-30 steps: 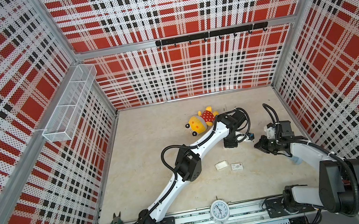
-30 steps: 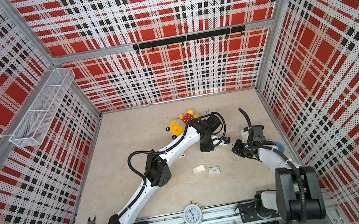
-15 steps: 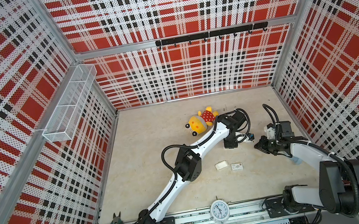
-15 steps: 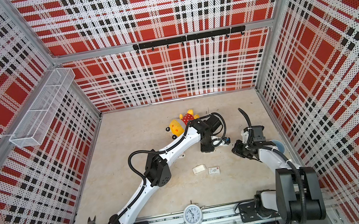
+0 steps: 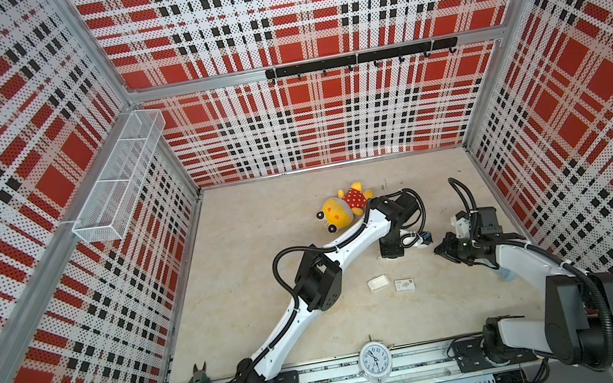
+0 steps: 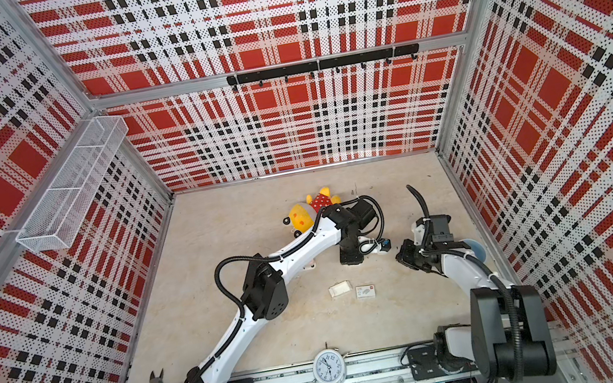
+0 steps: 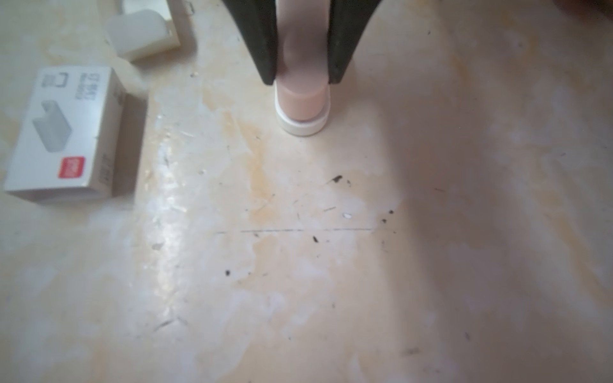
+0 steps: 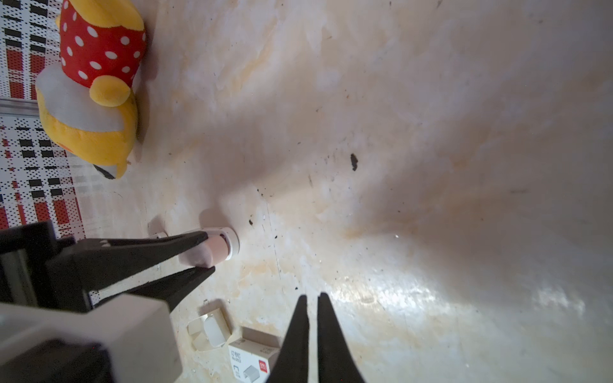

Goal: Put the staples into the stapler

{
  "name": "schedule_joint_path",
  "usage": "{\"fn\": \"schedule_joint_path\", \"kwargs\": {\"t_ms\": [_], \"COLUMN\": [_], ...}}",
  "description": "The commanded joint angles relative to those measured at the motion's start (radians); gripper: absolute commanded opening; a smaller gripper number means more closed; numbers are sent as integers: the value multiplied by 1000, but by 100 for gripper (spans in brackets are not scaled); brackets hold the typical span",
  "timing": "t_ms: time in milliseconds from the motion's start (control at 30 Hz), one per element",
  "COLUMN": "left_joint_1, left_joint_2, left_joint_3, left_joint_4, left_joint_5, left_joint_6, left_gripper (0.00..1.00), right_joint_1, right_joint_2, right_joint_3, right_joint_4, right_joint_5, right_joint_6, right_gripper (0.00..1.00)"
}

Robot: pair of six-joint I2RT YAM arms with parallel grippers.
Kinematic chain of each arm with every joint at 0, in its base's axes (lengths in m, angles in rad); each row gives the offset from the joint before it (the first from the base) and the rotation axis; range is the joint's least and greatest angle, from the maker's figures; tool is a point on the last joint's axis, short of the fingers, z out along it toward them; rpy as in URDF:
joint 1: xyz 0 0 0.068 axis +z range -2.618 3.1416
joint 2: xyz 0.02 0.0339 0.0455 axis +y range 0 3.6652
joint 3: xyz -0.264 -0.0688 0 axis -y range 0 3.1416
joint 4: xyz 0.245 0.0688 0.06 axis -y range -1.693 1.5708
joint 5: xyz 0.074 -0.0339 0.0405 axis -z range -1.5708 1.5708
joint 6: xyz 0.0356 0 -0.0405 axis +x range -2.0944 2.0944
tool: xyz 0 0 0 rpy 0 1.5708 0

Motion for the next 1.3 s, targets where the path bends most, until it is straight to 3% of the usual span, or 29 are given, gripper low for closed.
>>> {"fn": "schedule_joint_path", "kwargs": {"t_ms": [0, 1267], "left_joint_1": [-18, 34], "left_joint_2": [68, -132], "left_joint_3": [-74, -165], "left_joint_4": [-292, -61], "left_joint_5": [63, 7], "left_joint_6": [0, -119], "left_gripper": [7, 9], "right_joint_1": [-2, -2], "right_joint_2": [-10, 21], "right_joint_3": [16, 15], "right_joint_4": [6, 36], "right_joint_5": [8, 24], "right_joint_6": [-1, 2], "right_gripper": [10, 10]}}
